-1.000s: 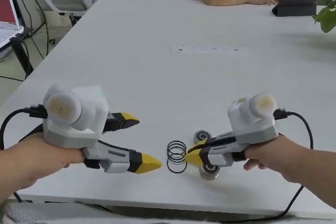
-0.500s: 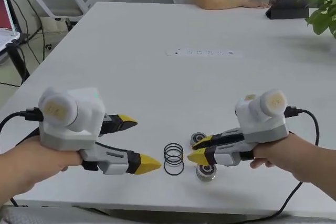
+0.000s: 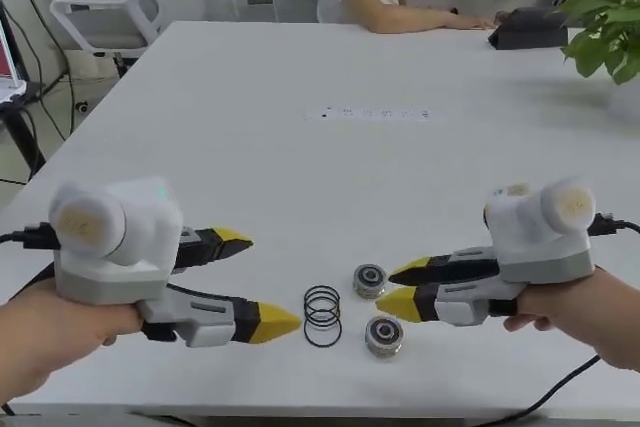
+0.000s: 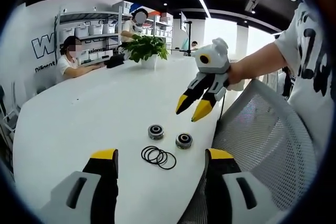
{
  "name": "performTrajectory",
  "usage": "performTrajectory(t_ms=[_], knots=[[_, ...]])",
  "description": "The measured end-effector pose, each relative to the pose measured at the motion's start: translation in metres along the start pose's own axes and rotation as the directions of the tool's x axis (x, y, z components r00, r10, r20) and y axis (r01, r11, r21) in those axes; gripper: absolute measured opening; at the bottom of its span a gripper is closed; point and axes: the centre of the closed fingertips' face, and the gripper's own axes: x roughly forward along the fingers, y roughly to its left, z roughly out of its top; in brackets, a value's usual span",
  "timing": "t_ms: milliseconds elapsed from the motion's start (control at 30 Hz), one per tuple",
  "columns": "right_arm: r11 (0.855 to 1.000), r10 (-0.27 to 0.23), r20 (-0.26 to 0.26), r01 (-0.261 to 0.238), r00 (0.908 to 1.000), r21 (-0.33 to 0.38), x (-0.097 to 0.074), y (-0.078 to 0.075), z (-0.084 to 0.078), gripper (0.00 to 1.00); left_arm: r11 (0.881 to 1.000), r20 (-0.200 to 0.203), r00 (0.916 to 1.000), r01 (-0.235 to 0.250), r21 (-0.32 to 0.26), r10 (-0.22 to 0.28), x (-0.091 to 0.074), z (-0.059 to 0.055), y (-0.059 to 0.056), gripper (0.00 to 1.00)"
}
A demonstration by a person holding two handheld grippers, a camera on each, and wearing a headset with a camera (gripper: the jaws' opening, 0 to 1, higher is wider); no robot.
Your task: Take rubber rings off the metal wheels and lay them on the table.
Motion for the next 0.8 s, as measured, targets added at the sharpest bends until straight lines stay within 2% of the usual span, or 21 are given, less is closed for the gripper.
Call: performTrajectory(t_ms=[200, 367, 467, 633, 800], knots=[[0.999, -0.042, 0.049, 0.042, 0.9979, 0.010, -0.022, -0.004, 0.005, 0.35, 1.000, 0.021, 0.9997, -0.010, 0.005, 0.010, -0.005, 0.009, -0.003, 0.65], [0.998, -0.069, 0.043, 0.069, 0.9967, 0.004, -0.033, -0.003, -0.002, 0.41, 1.000, 0.042, 0.9989, -0.021, -0.004, 0.021, -0.009, 0.014, -0.003, 0.65], [0.997, -0.081, 0.048, 0.081, 0.9955, 0.008, -0.043, -0.002, -0.007, 0.44, 0.999, 0.050, 0.9982, -0.031, -0.018, 0.032, -0.011, 0.014, 0.000, 0.66], [0.994, -0.108, 0.022, 0.109, 0.9939, -0.023, -0.055, 0.001, -0.016, 0.50, 0.999, 0.053, 0.9977, -0.042, -0.021, 0.043, -0.014, 0.014, -0.002, 0.66], [0.992, -0.123, 0.045, 0.124, 0.9914, -0.008, -0.066, 0.002, -0.016, 0.51, 0.999, 0.053, 0.9975, -0.046, -0.016, 0.047, -0.015, 0.016, -0.005, 0.67]])
